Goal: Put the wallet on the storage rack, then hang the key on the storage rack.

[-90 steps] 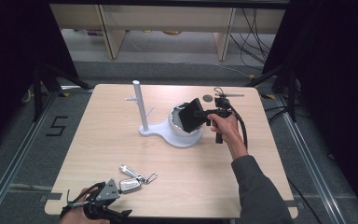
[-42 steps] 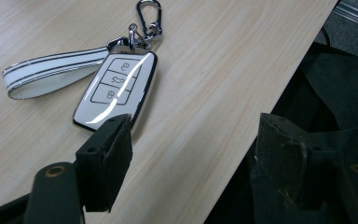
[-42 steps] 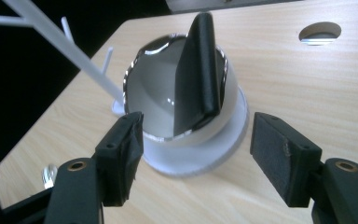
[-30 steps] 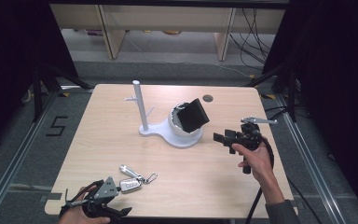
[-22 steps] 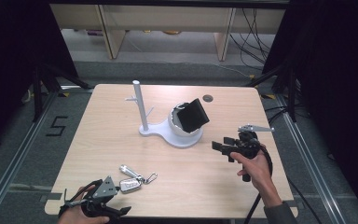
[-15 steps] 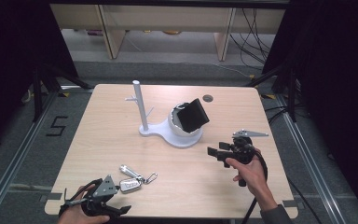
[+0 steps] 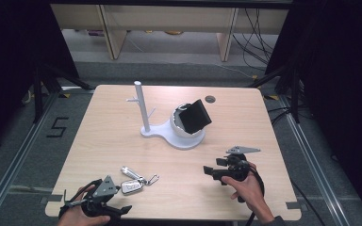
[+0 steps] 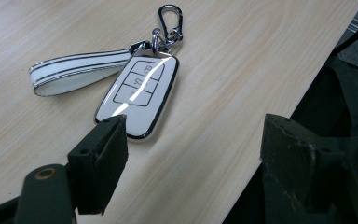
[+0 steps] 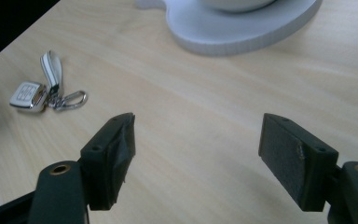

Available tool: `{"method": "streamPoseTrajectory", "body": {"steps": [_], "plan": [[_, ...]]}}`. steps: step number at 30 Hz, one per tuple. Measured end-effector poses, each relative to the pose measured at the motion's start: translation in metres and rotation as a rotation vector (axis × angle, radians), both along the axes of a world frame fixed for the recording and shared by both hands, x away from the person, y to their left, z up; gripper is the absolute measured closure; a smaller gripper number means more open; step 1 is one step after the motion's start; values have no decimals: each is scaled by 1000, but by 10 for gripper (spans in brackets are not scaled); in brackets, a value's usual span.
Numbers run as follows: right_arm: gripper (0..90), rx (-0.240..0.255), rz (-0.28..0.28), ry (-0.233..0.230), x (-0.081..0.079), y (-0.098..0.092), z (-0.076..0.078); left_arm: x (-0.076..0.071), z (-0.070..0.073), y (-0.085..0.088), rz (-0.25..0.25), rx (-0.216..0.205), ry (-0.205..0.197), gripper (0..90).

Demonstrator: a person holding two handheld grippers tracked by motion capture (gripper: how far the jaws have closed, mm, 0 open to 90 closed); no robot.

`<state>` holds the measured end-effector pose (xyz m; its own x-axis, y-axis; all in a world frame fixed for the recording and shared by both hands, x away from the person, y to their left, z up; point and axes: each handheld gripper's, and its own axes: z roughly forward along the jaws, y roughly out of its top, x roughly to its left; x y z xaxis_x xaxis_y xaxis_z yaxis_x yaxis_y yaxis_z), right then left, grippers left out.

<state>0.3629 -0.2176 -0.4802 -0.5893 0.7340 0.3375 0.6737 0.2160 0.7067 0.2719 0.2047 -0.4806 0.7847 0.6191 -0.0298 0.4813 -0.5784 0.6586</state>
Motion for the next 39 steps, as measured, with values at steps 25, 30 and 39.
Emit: {"method": "streamPoseTrajectory", "body": {"steps": [25,30,39], "plan": [[185,-49,17,30,-51,-1,-11,7,0,-4,7,15,-21,229],[185,-51,15,21,-53,-2,-13,15,2,-9,11,21,-29,229],[192,-68,2,41,-56,-1,-12,35,4,-26,-42,62,-20,254]]}}
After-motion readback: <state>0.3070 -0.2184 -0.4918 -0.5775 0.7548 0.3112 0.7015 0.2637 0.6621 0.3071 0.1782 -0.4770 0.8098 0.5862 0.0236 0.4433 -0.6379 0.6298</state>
